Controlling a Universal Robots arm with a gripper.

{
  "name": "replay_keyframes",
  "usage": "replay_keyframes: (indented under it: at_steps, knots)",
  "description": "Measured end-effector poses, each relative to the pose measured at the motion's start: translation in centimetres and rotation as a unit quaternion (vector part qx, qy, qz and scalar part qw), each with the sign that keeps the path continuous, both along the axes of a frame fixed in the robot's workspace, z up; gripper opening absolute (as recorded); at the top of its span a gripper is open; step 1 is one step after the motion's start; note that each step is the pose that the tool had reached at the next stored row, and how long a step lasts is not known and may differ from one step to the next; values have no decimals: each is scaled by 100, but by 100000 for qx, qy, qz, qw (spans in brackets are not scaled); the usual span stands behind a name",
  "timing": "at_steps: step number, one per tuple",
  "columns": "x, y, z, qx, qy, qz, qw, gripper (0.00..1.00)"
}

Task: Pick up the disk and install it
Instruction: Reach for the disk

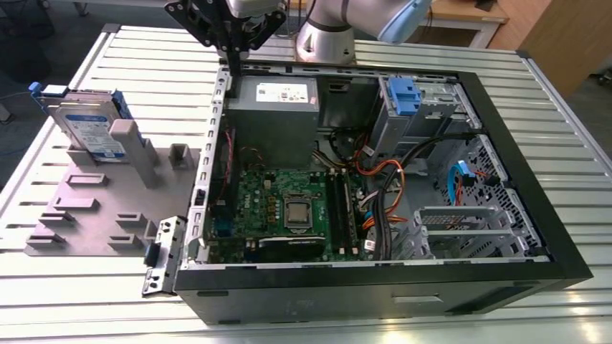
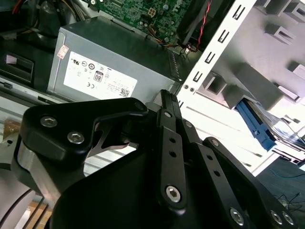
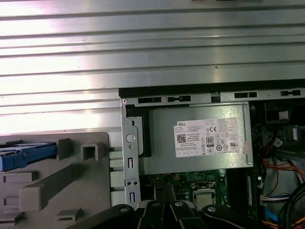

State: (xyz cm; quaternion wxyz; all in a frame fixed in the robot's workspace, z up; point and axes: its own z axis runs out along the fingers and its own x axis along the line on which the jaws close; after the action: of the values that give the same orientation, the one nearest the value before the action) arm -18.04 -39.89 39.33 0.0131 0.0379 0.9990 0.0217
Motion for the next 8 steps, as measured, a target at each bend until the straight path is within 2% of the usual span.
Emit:
replay_keyframes:
  at_steps: [8]
  knots:
    - [-89, 0, 0, 3, -2, -2, 100000, 11]
